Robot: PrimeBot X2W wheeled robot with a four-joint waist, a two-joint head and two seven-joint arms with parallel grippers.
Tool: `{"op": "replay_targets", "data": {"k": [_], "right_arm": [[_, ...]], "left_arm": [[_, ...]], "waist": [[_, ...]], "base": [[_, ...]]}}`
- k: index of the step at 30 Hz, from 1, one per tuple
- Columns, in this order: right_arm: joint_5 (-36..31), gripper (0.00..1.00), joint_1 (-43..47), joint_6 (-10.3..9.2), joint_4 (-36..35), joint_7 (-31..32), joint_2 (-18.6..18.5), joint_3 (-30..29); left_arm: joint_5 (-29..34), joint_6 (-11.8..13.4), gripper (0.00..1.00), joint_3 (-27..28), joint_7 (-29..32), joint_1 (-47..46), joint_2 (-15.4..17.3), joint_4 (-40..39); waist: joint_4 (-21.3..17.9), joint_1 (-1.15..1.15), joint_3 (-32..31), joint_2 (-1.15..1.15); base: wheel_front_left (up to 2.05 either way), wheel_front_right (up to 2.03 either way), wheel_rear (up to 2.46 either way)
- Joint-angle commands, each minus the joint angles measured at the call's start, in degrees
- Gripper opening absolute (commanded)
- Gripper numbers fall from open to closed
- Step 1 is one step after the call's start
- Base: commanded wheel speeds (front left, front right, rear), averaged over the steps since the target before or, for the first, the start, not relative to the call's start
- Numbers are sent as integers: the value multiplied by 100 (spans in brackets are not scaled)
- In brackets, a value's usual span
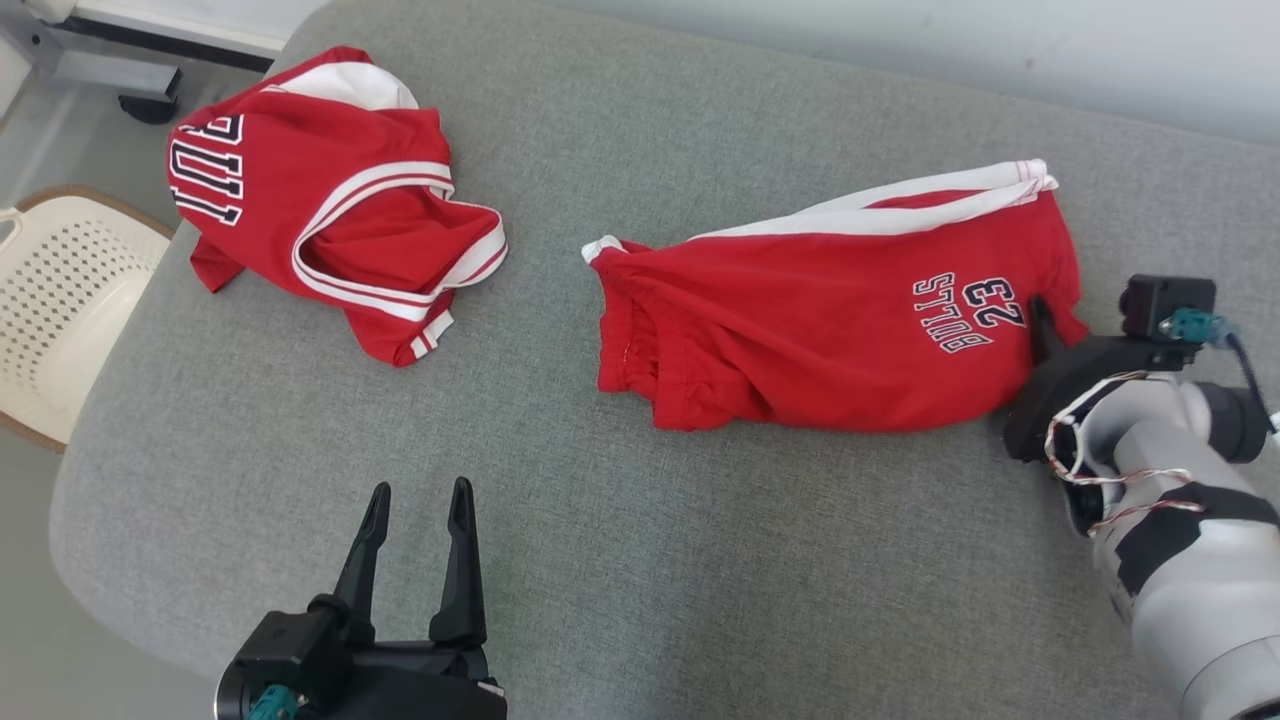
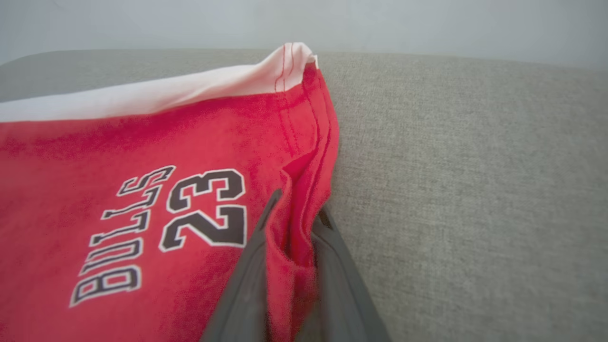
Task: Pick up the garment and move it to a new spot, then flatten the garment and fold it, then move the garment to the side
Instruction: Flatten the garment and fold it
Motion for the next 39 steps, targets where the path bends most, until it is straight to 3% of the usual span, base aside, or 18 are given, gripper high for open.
{"op": "replay_targets", "data": {"k": [1,14,26,35,36,37,39], "right_arm": [[2,0,243,-11,92,-42,74,17],[568,0,1316,-11,-826,-469,164,268],[1239,0,3000,-11,-2409,-476,-363,257],[1345,0,3360,-11,-2498,-433,-446,154],[1312,3,3318,-11,-2470,-437,-435,157],[1278,44,3276,-11,-2437,-442,-411,166],[1229,100,3246,-11,-2326,-454,-366,156]], "left_arm": [[1,1,100,3,-14,16,6,50],[250,-204,100,284,-14,479,7,347],[261,-298,100,451,-14,771,8,426],[266,-291,100,477,-14,842,8,428],[263,-296,100,485,-14,829,8,438],[265,-298,100,490,-14,822,6,448],[270,-302,100,504,-14,809,7,459]], "waist": [[-69,0,-106,0],[-678,0,-1049,0],[-1226,0,-1458,0],[-1415,0,-1465,0],[-1430,0,-1465,0],[-1447,0,-1469,0],[-1468,0,-1478,0]], "base": [[0,0,0],[0,0,0],[0,0,0],[0,0,0],[0,0,0],[0,0,0],[0,0,0]]}}
